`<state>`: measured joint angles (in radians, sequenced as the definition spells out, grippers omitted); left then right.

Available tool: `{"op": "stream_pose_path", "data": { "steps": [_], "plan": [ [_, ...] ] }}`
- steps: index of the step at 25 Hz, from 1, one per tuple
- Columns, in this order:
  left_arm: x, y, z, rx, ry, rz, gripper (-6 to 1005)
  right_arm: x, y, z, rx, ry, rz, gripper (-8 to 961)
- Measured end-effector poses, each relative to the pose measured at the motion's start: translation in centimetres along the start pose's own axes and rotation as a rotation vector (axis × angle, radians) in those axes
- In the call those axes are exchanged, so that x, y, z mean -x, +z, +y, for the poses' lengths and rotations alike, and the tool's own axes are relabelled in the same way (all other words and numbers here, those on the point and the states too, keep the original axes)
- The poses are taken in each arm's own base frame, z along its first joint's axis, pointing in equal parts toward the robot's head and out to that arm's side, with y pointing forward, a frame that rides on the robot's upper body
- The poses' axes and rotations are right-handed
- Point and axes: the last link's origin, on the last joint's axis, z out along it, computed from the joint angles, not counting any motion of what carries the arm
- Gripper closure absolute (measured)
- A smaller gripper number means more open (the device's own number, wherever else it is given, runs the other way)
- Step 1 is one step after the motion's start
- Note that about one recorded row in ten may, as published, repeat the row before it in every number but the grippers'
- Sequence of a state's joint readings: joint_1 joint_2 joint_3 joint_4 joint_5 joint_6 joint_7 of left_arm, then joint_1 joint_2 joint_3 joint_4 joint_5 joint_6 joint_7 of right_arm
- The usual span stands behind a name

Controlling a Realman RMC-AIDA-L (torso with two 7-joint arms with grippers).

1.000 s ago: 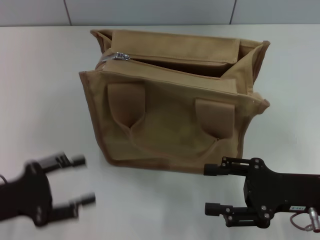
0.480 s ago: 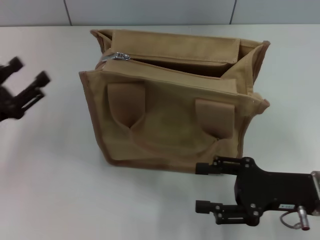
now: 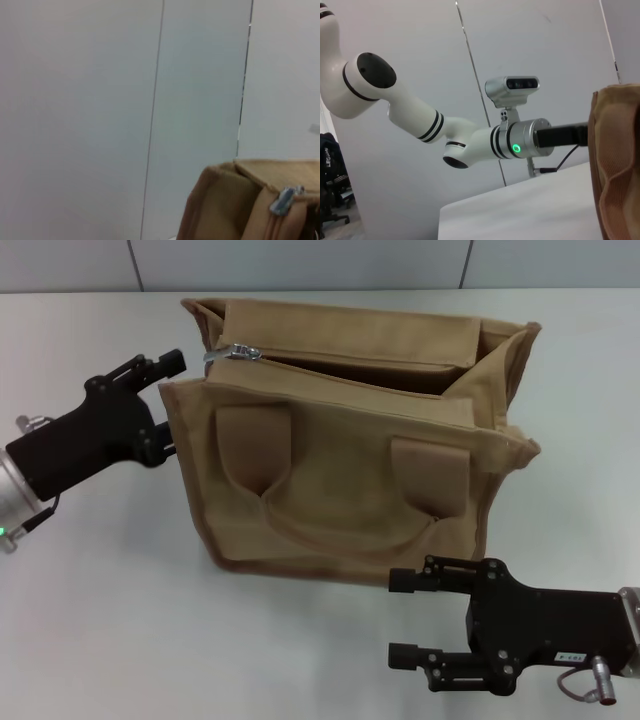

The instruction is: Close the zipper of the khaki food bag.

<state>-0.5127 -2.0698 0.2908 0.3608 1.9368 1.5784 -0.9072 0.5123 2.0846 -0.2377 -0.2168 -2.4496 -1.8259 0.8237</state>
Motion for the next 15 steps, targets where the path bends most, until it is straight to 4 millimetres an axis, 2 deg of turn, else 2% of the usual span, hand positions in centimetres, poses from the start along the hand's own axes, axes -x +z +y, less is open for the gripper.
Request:
{"op": "stream_pose_path", "data": {
  "steps": [7, 15],
  "plan": [
    [-1.4, 0.5, -0.4, -0.049, -0.029, 0.124, 219, -0.1, -0.2, 0.2, -0.01, 0.006, -0.007, 230],
    [-0.9, -0.2, -0.1, -0.053, -0.035, 0.119, 219, -0.1, -0.2, 0.1, -0.016, 0.006, -0.01, 230]
  ]
}}
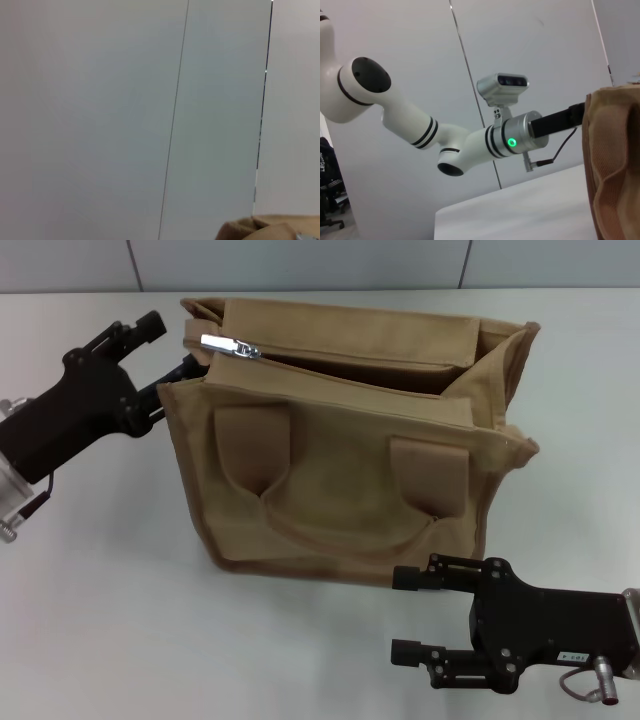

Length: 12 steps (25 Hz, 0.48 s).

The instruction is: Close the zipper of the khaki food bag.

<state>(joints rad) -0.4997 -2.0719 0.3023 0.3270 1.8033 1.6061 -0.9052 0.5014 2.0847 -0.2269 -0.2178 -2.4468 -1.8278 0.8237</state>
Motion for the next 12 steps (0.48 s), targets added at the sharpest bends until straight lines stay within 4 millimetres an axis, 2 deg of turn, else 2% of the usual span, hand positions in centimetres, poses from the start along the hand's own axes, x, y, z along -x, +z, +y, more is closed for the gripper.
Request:
{"op": "stream_pose_path", "data": {
  "steps": [4, 12],
  "plan": [
    [0.3, -0.7, 0.2, -0.009, -0.001, 0.0, 219, 0.2, 0.2, -0.3, 0.004, -0.008, 0.002, 230],
    [0.7, 0.0, 1.3, 0.083, 0.01, -0.047, 220, 0.4, 0.3, -0.4, 0.009, -0.014, 0.003, 230]
  ]
}}
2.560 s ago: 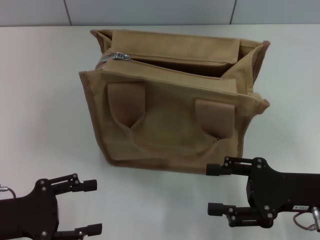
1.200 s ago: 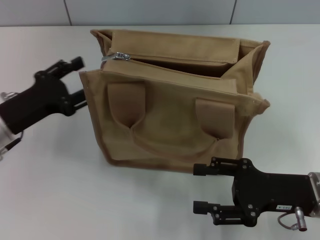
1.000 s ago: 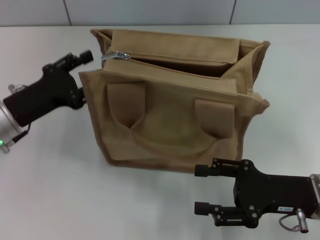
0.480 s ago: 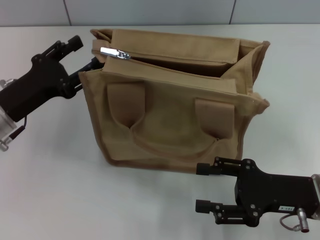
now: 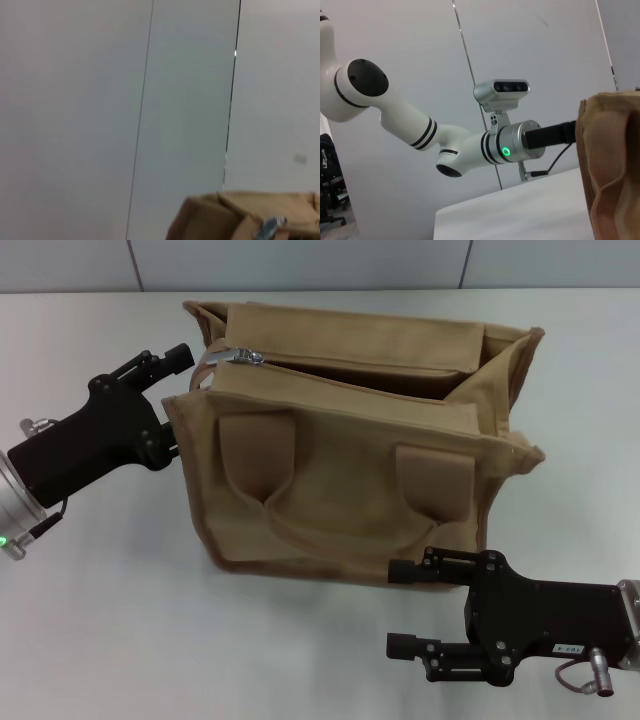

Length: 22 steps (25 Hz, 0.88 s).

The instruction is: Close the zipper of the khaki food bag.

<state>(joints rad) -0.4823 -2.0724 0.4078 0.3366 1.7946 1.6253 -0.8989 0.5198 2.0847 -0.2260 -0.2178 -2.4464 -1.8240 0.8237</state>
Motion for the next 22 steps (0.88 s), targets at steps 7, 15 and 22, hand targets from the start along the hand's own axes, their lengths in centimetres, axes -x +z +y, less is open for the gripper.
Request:
{"op": "stream_pose_path", "data": {
  "steps": [7, 15, 22],
  "plan": [
    [-1.5, -0.3, -0.6, -0.059, -0.026, 0.129, 220, 0.0, 0.0, 0.1, 0.0, 0.003, -0.003, 231],
    [-1.2, -0.4, -0.4, -0.053, -0.034, 0.111, 220, -0.2, -0.1, 0.2, -0.004, 0.007, -0.002, 237],
    [-1.0, -0.3, -0.3, -0.052, -0.022, 0.102, 221, -0.2, 0.0, 0.2, -0.001, 0.009, -0.005, 244]
  ]
}}
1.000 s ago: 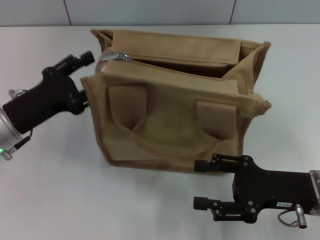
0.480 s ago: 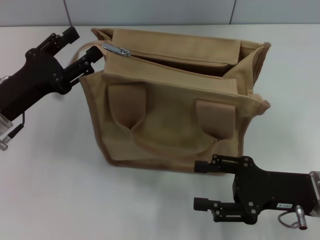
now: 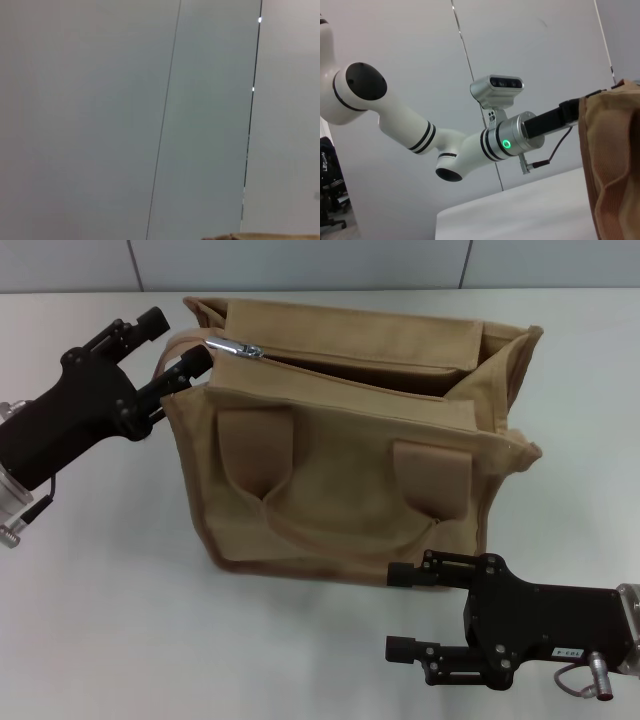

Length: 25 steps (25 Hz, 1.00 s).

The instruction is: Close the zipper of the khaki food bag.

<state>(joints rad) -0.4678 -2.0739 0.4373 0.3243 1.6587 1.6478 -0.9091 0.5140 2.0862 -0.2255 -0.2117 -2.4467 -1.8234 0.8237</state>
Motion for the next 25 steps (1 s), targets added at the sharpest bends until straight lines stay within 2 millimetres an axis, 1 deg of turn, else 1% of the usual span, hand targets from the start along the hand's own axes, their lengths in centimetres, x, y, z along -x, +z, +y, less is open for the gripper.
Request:
{"op": "stream_pose_path", "data": {
  "steps": [2, 10, 15, 20, 23, 25],
  "plan": [
    [0.2, 0.0, 0.1, 0.0, 0.004, -0.006, 221, 0.0, 0.0, 0.0, 0.002, 0.0, -0.002, 247],
    [0.5, 0.1, 0.0, -0.018, -0.002, -0.014, 428, 0.0, 0.0, 0.2, 0.004, 0.003, -0.006, 255],
    [0.5, 0.0, 0.1, -0.031, 0.006, 0.01, 666, -0.1, -0.1, 0.2, 0.001, 0.006, -0.008, 261],
    [0.5, -0.1, 0.4, -0.024, -0.008, 0.027, 873, 0.0, 0.0, 0.5, 0.015, 0.012, -0.024, 267],
    [0.4, -0.1, 0.7, -0.021, -0.02, 0.051, 889, 0.3, 0.0, 0.9, 0.035, 0.016, -0.05, 270],
    [0.3, -0.1, 0.8, -0.016, -0.027, 0.068, 900, 0.9, -0.1, 1.3, 0.065, 0.014, -0.091, 272]
  ]
}}
